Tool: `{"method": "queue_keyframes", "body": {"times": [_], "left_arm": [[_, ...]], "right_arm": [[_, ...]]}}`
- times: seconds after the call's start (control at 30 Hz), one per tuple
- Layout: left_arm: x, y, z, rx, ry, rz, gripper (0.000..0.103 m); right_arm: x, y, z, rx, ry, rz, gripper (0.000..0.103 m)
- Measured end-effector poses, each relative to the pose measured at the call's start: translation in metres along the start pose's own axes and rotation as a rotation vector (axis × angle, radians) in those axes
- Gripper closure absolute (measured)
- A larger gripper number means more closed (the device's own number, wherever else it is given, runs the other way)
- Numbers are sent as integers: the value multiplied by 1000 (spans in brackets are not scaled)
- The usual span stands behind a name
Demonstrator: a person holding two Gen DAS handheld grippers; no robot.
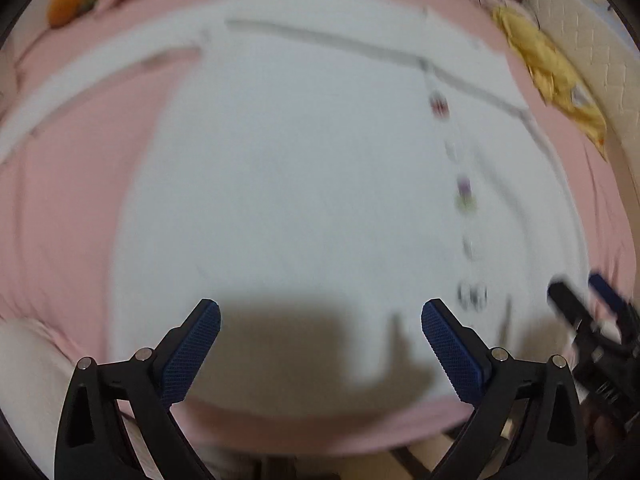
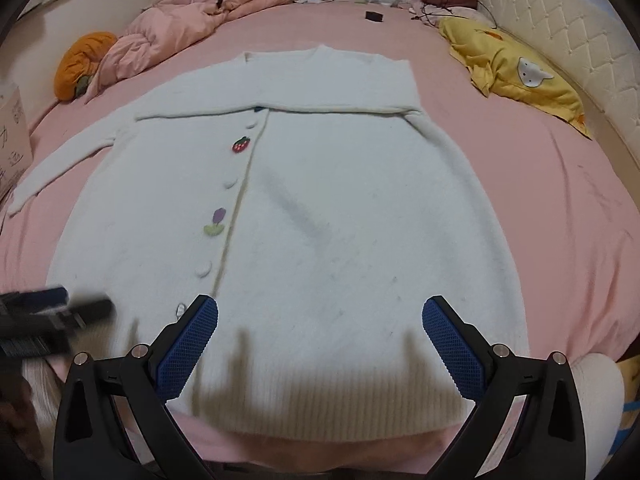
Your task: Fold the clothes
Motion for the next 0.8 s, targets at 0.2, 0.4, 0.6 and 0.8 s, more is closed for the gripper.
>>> {"method": "queue_keyframes", "body": {"times": [0.2,0.4,0.6,0.8], "left_arm": [[6,-1,-3,-27,-62,21,2],[7,-4,-6,-18,-63,32,2],[-5,-11,-14,-20,-62,28,2],[-25,-14,-24,-17,-44,21,2]], "right_arm": [[0,3,4,-24,-11,1,1],[1,1,4,-20,-8,10,1],[1,-2,1,10,6,12,1],[-7,-23,-18,106,-82,18,1]]}}
Point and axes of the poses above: each gripper's, at about its wrist camera, not at the fingertips, and x roughly against the way its jaws point, z to its right, y to its underside, the point moved 6 cm from there along -x, roughly the way its jaws point, and after that the axes turned 2 degrees about -x, right-handed, at the moved point
